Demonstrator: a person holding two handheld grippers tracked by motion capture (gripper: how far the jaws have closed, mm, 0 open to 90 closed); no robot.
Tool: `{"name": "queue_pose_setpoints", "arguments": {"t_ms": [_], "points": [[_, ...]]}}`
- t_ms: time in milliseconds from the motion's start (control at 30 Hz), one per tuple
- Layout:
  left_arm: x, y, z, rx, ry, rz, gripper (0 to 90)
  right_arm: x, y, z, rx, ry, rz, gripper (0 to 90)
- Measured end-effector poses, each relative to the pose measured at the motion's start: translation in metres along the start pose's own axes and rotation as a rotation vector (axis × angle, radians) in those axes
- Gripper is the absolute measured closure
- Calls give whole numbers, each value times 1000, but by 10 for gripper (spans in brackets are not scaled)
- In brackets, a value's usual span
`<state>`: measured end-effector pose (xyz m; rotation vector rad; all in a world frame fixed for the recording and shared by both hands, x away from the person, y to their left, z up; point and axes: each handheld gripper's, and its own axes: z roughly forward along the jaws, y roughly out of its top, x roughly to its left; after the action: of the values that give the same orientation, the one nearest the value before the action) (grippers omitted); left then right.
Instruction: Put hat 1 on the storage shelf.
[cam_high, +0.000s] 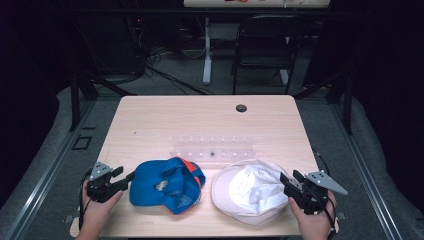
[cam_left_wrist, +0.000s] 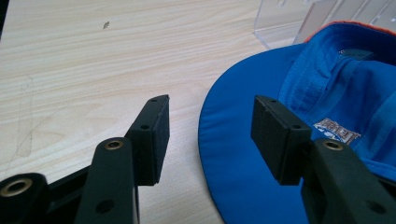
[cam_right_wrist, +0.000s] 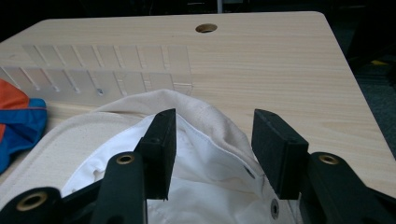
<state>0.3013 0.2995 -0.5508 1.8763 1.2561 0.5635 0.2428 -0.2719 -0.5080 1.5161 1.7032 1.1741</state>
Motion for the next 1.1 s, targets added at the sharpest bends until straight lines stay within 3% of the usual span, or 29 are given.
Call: {"name": "queue_pose_setpoints", "arguments": {"t_ms": [233,400,433,533,600,800,1033,1100], "points": [[-5,0,-3,-30,-4,-1,469,-6,2,-7,-4,0,40,495],[-5,1,-4,-15,-13,4,468,-7,6,-7,27,9,38,485],[-6,1,-4,-13,-14,9,466,-7,10,-5,54,30,50,478],[-7,1,-3,-22,-15,8,466,-6,16,-3,90,24,52,476],[-7,1,-4,-8,-19,14,465,-4,27,-1,138,-1,17,461],[-9,1,-2,-2,-25,19,463,-1,37,3,223,-21,-16,455],[-9,0,-2,-3,-28,7,456,-3,50,9,361,-22,-3,432],[-9,0,-1,1,-26,8,455,-4,57,11,425,-27,12,428]]}}
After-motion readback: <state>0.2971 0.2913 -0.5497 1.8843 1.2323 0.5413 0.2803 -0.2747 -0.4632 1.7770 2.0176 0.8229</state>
